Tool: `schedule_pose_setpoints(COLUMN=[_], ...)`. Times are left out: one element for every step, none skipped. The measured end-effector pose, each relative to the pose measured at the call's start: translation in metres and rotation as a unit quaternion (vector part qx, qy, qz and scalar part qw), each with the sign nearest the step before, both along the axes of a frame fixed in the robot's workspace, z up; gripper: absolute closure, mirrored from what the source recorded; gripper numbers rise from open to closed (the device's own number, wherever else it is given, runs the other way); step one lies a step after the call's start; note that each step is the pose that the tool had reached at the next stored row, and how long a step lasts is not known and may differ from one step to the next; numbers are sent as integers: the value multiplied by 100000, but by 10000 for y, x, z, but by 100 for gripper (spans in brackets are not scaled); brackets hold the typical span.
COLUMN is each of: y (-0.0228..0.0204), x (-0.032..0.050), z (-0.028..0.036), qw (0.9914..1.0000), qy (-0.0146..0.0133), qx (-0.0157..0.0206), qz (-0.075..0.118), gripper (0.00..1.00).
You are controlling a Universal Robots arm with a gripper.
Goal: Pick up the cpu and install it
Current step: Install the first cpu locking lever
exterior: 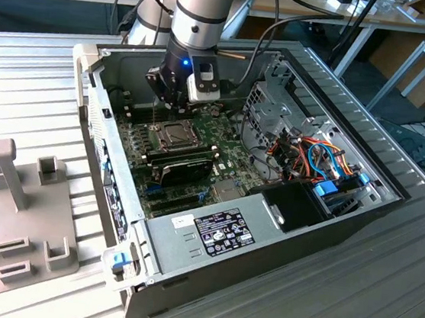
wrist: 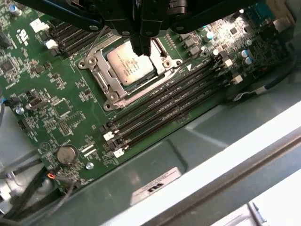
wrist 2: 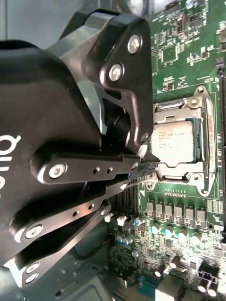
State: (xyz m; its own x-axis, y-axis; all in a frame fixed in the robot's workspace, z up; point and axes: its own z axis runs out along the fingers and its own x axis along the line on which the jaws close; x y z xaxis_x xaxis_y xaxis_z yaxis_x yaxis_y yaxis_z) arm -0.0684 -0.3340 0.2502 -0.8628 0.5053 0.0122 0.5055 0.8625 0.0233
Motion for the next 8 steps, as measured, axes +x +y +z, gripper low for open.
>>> schedule_pose_setpoints(y=[0, 0, 0, 0, 1, 1, 0, 1], x=[0, 0, 0, -4, -10, -16, -41, -67], z=[0, -1, -2, -2, -3, -3, -2, -3], qw=[99997, 99987, 99971, 99961, 99956, 99956, 99955, 99954], qy=[2, -1, -4, -7, -13, -9, 2, -3], qx=[-1, 2, 6, 10, 19, 16, 3, 5], qz=[783, 1616, 2416, 2800, 2955, 2977, 3010, 3033], gripper=[89, 89, 89, 89, 89, 89, 89, 89])
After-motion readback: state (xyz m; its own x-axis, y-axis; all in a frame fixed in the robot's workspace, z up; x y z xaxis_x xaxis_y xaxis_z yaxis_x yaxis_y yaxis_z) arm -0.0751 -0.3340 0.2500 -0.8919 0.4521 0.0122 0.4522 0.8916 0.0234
